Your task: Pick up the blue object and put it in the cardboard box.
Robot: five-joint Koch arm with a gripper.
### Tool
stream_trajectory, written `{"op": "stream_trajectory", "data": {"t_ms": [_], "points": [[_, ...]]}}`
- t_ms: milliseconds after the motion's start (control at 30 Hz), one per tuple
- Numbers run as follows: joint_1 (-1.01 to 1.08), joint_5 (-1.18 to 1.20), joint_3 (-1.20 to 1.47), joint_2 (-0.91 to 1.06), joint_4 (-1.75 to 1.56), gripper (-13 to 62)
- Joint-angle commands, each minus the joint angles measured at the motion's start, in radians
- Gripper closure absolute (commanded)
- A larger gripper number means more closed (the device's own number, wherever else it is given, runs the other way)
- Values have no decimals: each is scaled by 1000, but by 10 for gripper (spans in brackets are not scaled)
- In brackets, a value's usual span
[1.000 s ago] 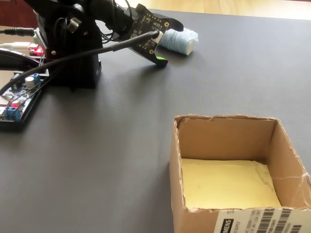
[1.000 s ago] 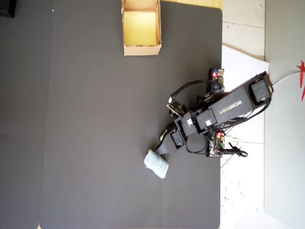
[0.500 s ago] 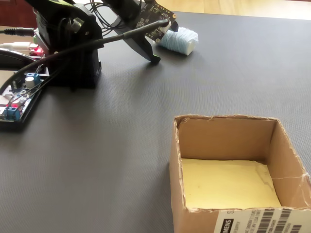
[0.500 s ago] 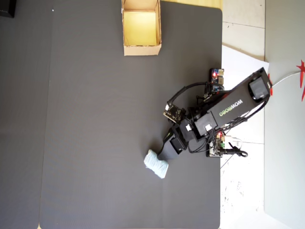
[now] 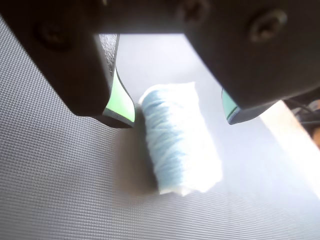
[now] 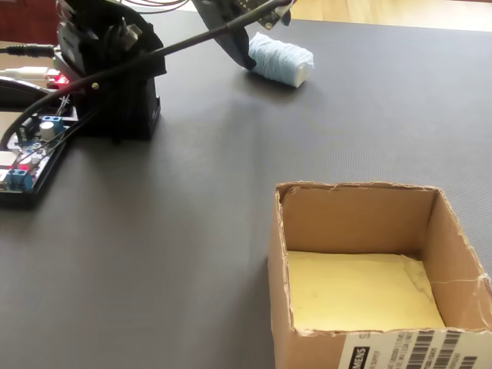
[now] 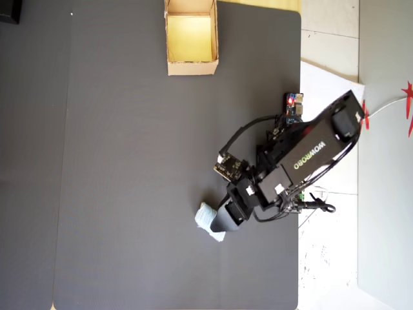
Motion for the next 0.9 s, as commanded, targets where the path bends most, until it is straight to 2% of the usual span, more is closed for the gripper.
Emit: {"op": "stream_trajectory", "data": {"t_ms": [0,100,200,300,533,633,767,867], "points": [[-18,28,-127,5,-9,163],[-31,17,-213,-130,26,163],[-34,17,-236,-164,29,163],[-52,17,-313,-318,35,163],[-69,35,-353,-518,15,175],[-64,54,-331,-543,-23,241],[-54,48,-296,-548,-94,374],[-48,40,-262,-548,-166,419]]}}
